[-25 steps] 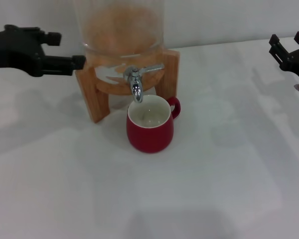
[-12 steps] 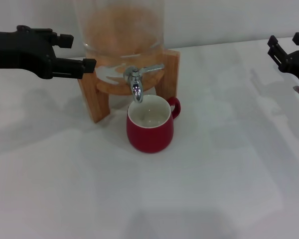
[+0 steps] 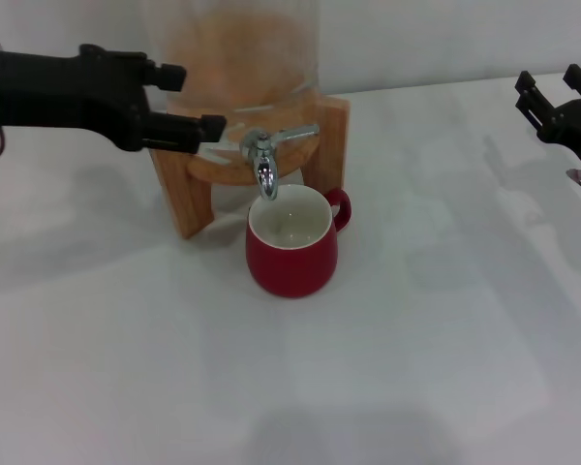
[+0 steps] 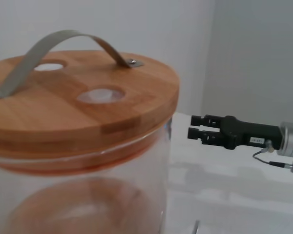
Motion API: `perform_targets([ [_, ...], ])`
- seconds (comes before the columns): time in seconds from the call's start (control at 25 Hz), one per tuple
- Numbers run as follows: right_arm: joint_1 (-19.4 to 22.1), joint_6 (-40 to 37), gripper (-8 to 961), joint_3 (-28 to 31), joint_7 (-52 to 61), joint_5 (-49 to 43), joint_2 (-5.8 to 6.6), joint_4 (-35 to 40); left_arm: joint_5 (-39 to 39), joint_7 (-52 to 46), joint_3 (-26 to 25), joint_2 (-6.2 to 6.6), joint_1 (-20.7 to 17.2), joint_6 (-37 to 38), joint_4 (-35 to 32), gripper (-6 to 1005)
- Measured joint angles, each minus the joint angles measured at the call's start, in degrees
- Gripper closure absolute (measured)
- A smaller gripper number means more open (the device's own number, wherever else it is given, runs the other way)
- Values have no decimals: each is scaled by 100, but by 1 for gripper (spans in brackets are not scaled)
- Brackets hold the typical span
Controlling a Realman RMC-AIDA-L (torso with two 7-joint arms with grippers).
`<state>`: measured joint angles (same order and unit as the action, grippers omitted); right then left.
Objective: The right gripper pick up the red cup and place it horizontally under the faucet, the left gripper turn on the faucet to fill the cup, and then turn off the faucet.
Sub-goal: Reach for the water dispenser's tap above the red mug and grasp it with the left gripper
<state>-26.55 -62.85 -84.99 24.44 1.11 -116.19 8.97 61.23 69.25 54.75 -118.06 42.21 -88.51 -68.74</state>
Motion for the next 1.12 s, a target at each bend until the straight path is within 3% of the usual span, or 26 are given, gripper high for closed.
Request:
perform_targets([
  [0.28, 52, -15, 271, 0, 0, 2, 0, 0, -18, 136, 99, -40, 299, 1, 343, 160],
  [0.68, 123, -209, 271, -58, 0, -12, 0, -11, -67, 328, 430, -70, 478, 245, 624, 160],
  [1.12, 160, -219, 271, -211, 14, 14, 0, 7, -105, 608, 457, -75, 685, 465, 961, 159],
])
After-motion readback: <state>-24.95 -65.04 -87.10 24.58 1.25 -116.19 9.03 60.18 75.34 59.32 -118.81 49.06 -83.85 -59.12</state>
